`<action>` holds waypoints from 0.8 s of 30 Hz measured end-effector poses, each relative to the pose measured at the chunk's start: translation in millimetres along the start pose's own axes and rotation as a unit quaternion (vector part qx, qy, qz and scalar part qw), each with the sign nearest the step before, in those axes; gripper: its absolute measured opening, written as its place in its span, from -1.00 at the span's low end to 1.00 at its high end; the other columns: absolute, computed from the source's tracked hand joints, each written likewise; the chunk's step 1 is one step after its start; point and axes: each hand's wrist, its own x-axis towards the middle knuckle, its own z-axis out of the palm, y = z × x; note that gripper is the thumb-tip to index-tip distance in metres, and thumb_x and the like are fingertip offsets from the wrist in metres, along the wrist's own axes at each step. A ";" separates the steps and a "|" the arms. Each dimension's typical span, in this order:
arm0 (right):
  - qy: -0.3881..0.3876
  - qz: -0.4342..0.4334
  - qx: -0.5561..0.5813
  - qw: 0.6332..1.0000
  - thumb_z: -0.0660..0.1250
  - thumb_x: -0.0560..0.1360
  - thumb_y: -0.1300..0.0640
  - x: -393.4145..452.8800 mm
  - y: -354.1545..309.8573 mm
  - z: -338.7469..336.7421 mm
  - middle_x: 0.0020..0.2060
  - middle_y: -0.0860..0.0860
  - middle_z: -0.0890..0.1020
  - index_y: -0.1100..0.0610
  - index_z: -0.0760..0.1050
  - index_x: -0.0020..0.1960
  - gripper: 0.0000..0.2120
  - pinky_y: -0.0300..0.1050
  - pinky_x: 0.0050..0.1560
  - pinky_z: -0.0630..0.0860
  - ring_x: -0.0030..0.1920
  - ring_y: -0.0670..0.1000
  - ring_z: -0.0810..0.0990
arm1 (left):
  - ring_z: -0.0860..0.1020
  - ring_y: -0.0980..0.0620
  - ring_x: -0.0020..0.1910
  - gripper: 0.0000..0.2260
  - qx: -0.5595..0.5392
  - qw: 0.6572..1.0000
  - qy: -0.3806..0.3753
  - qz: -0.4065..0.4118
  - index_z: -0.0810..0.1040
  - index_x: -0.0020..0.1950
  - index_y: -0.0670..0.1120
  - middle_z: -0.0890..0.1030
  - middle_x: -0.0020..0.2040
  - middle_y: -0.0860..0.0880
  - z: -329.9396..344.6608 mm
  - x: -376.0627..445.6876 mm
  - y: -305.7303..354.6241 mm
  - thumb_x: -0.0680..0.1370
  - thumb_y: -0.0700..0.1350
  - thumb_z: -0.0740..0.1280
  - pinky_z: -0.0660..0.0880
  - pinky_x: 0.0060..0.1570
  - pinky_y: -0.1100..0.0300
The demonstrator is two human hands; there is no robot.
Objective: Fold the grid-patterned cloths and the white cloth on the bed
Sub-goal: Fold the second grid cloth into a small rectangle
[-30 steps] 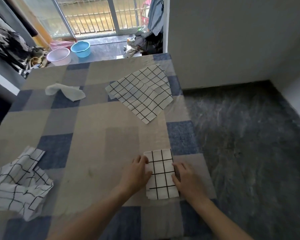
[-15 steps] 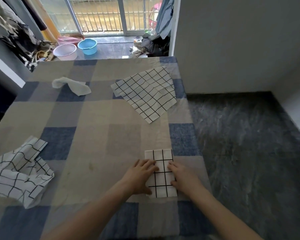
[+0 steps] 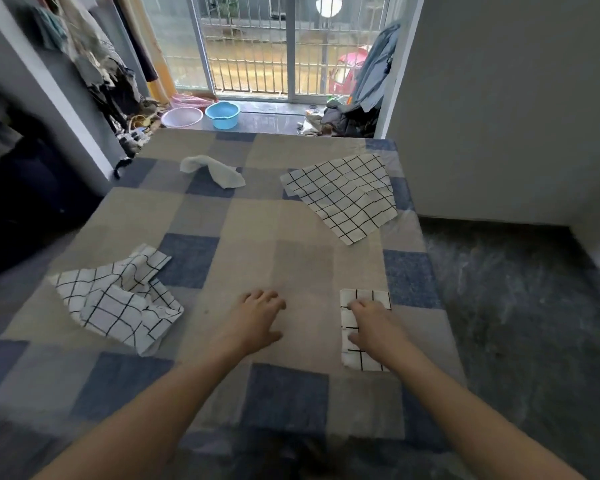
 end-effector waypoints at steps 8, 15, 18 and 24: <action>-0.001 -0.066 -0.016 0.998 0.36 0.44 0.13 -20.3 -143.4 8.8 0.29 0.02 0.46 0.06 0.38 0.34 -0.52 0.00 0.13 0.47 0.28 0.09 0.43 | 0.33 -0.03 0.38 -0.59 -0.011 0.998 0.047 -0.039 0.45 0.30 0.04 0.38 0.39 0.03 0.9 -126.5 -72.7 0.51 0.17 0.30 0.23 0.32 0.04; -0.022 -0.145 0.026 0.989 0.43 0.42 0.17 -40.3 -279.3 45.1 0.29 0.09 0.45 0.13 0.40 0.34 -0.49 -0.03 0.24 0.42 0.27 0.13 0.43 | 0.37 -0.06 0.33 -0.57 -0.026 0.990 0.051 -0.128 0.43 0.30 -0.01 0.39 0.37 -0.02 14.9 -261.6 -160.0 0.51 0.15 0.30 0.31 0.25 0.06; -0.044 -0.191 0.019 0.980 0.42 0.41 0.18 -49.5 -329.2 62.6 0.25 0.08 0.45 0.12 0.41 0.33 -0.49 0.01 0.20 0.47 0.23 0.14 0.48 | 0.40 -0.07 0.29 -0.60 -0.033 0.983 0.048 -0.172 0.48 0.26 -0.01 0.46 0.31 -0.01 30.1 -314.7 -189.4 0.51 0.17 0.29 0.32 0.24 0.05; -0.037 -0.243 -0.037 0.969 0.37 0.41 0.07 -47.3 -387.2 70.6 0.21 0.08 0.47 0.10 0.45 0.27 -0.56 0.05 0.09 0.51 0.19 0.15 0.49 | 0.44 -0.02 0.24 -0.66 -0.048 0.971 0.059 -0.227 0.52 0.18 0.05 0.51 0.24 0.02 46.0 -366.4 -230.9 0.51 0.20 0.28 0.33 0.19 0.07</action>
